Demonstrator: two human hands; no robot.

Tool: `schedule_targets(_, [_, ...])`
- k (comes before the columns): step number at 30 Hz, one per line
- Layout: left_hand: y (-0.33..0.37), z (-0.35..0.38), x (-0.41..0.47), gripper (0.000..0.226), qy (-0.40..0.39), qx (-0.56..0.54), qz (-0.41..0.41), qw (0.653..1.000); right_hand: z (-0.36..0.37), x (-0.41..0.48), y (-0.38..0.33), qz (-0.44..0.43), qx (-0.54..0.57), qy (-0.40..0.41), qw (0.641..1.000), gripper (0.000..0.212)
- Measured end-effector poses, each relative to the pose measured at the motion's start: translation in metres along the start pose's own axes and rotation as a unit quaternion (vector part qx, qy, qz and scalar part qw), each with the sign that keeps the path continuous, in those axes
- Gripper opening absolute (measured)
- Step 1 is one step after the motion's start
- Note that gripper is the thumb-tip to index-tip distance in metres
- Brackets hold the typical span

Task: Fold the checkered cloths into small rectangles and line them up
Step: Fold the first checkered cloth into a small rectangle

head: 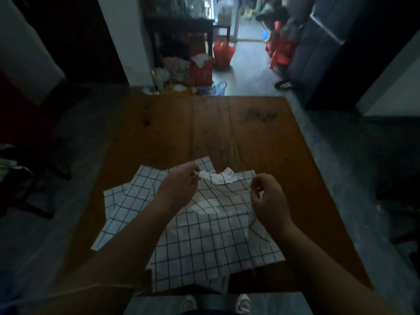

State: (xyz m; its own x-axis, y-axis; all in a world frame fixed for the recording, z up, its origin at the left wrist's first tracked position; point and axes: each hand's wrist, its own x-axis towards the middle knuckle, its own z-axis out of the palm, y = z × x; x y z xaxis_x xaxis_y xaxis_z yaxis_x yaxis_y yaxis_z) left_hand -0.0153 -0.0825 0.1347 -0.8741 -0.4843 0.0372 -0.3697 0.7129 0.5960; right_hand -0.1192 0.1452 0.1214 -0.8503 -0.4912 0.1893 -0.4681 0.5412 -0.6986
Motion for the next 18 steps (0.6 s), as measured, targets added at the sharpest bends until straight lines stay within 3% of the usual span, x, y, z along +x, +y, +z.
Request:
schedule_targets(5, [0.000,-0.044,0.006,0.025,-0.120,-0.022,0.006,0.993,-0.014,0.028,-0.044,-0.052,0.079,0.033,0.995,0.020])
schedule_targets(9, [0.006,-0.076,0.013,0.041,-0.108,-0.041,0.017,0.993,-0.023,0.035,-0.071,-0.041,0.141,0.019,0.989,0.019])
schedule_targets(13, [0.021,-0.096,0.021,0.061,-0.101,-0.012,0.088,0.991,-0.028,0.036,-0.094,-0.039,0.151,0.022,0.988,0.022])
schedule_targets(18, [0.045,-0.106,0.026,0.062,-0.119,0.000,0.178,0.977,-0.033,0.040,-0.113,-0.033,0.142,0.051,0.988,0.019])
